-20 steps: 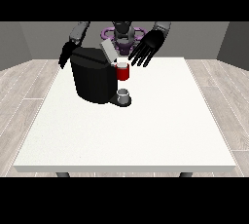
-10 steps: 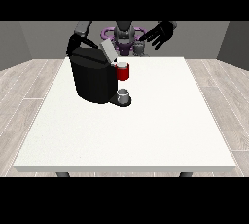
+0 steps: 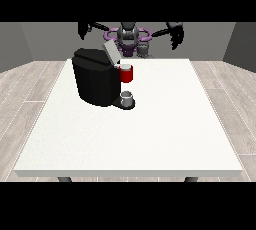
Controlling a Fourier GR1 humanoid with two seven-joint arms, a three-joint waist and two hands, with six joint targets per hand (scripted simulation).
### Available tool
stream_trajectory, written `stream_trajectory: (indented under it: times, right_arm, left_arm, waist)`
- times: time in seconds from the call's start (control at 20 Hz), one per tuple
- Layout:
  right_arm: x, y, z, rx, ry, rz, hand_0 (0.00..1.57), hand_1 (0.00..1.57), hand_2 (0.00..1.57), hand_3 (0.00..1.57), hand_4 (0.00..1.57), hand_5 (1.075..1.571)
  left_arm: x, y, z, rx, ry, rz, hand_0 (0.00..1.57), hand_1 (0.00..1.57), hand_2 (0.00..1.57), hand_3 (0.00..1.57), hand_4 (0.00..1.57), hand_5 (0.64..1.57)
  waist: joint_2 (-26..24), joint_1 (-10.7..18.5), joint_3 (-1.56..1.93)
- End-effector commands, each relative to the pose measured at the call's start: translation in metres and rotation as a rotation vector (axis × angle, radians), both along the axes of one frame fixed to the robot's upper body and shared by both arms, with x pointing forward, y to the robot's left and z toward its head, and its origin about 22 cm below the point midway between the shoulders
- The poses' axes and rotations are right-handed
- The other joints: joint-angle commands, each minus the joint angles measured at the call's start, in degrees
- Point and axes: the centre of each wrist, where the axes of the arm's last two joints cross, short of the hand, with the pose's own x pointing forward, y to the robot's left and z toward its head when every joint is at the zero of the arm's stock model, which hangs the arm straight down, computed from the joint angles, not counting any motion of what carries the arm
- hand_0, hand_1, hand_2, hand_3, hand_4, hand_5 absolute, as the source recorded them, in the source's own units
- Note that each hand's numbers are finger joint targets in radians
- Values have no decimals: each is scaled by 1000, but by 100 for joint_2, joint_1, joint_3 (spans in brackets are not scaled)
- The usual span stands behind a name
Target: Insert the coffee pod into the coffee machine and close the lid
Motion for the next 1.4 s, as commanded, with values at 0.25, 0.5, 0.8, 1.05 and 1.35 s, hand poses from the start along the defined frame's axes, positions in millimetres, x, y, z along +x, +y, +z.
stream_trajectory:
  times: [0.25,0.5,0.8,1.05,1.35]
  right_arm:
    - [18,-28,28,-30,40,0,0,0,0,0,0,1571]
    - [45,-38,49,3,-29,-46,0,0,0,0,175,1571]
    - [52,-35,32,127,75,-83,0,0,0,0,129,1571]
    - [54,-43,31,128,89,-40,0,0,0,0,65,1571]
    - [79,-6,54,102,51,16,0,0,0,0,0,1571]
  left_arm:
    - [-30,-8,-20,-82,86,17,0,0,0,0,390,1571]
    - [-25,-8,-1,-120,-18,-31,0,0,0,0,411,1571]
    - [-31,-21,15,-123,-15,-28,0,0,0,0,366,1571]
    - [-47,-12,30,-109,-35,19,0,0,0,0,356,1571]
    - [-62,4,37,-104,-124,26,0,0,0,0,301,1571]
  waist:
    - [-340,582,5]
    - [499,863,5]
    - [481,957,5]
    - [542,886,5]
    - [1049,779,3]
